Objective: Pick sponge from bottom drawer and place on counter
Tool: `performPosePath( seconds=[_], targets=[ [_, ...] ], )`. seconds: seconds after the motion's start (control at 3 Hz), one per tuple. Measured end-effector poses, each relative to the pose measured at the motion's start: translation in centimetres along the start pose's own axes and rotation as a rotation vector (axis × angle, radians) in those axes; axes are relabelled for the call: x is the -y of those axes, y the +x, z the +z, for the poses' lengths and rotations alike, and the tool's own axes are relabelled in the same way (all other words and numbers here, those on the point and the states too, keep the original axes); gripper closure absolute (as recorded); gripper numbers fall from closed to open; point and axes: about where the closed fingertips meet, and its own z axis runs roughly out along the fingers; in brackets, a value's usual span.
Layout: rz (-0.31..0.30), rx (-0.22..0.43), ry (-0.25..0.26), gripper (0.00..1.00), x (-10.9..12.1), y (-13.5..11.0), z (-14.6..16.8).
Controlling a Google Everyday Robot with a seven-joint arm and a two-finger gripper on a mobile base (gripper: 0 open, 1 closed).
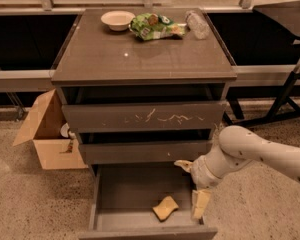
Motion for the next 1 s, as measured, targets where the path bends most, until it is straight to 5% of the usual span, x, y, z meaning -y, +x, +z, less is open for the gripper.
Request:
performPosePath(
  seconds=[1.0],
  targets=[
    [-0.014, 0.017, -0.075, 0.00, 1.6, 7.8, 12.4]
  ],
)
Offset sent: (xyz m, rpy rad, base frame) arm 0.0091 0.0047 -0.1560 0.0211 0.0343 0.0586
